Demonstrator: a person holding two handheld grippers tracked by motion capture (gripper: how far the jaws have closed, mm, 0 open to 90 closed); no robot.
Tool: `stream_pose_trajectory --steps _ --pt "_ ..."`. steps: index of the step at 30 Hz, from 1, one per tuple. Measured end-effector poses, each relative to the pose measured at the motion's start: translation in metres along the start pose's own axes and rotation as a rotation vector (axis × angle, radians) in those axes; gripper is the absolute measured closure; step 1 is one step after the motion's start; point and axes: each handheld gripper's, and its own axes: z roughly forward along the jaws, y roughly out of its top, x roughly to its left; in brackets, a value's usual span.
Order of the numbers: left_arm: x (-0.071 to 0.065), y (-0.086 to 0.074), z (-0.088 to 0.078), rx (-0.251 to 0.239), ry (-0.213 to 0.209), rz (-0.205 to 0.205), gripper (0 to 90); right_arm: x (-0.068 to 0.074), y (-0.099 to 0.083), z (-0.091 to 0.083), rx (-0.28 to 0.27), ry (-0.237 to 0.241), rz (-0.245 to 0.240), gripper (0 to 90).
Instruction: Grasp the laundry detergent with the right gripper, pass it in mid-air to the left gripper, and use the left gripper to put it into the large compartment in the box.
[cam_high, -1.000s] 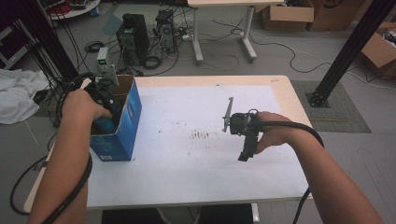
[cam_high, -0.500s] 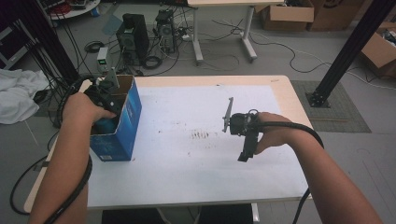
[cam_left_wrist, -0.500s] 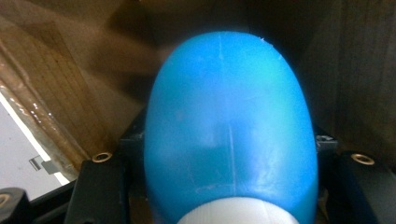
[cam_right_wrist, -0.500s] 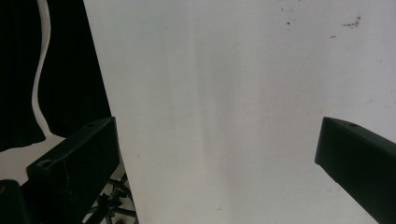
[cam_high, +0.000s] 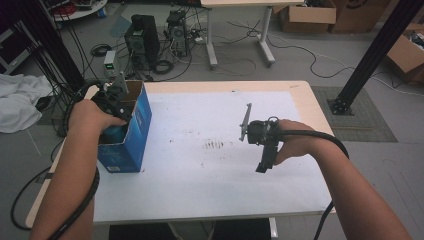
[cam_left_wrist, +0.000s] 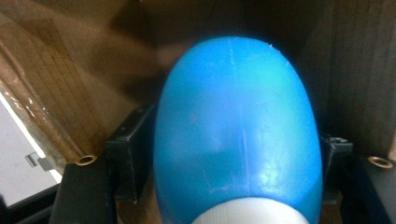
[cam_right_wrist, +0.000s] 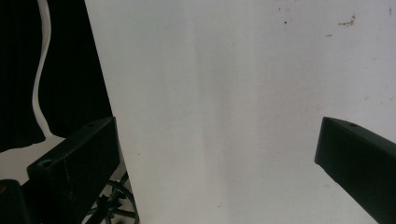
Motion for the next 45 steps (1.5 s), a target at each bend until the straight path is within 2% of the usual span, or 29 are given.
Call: stream_pose_trajectory --steps 5,15,20,23,31,35,41,45 --pt "0.0 -0.001 -0.003 0.004 0.001 -0.002 29.8 0.0 -0.002 0.002 0.0 0.004 0.002 0.2" --pt "0.0 -0.005 -0.018 -0.034 -0.004 -0.012 27.4 0.0 -0.001 -0.002 -0.004 -0.001 -0.004 0.1" --pt "-0.001 -0.008 -0.027 -0.043 0.0 -0.013 21.9 0.0 -0.003 -0.007 -0.038 -0.008 0.003 0.1" --pt "-0.001 -0.01 -0.033 -0.044 0.017 -0.008 20.8 0.001 -0.004 -0.007 -0.027 -0.005 0.002 0.1" --pt "0.0 -0.016 -0.051 -0.078 0.027 -0.018 20.6 0.002 -0.004 -0.007 -0.032 -0.006 0.004 0.1" --pt "-0.002 -0.02 -0.062 -0.097 0.045 -0.013 16.0 0.002 -0.003 -0.007 -0.032 -0.006 0.002 0.1" --pt "-0.008 -0.024 -0.079 -0.126 0.047 0.036 13.9 0.002 -0.003 -0.01 -0.048 -0.01 0.004 0.1" --pt "-0.015 -0.024 -0.086 -0.14 0.023 0.069 13.0 0.001 -0.003 -0.011 -0.05 -0.014 0.001 0.1"
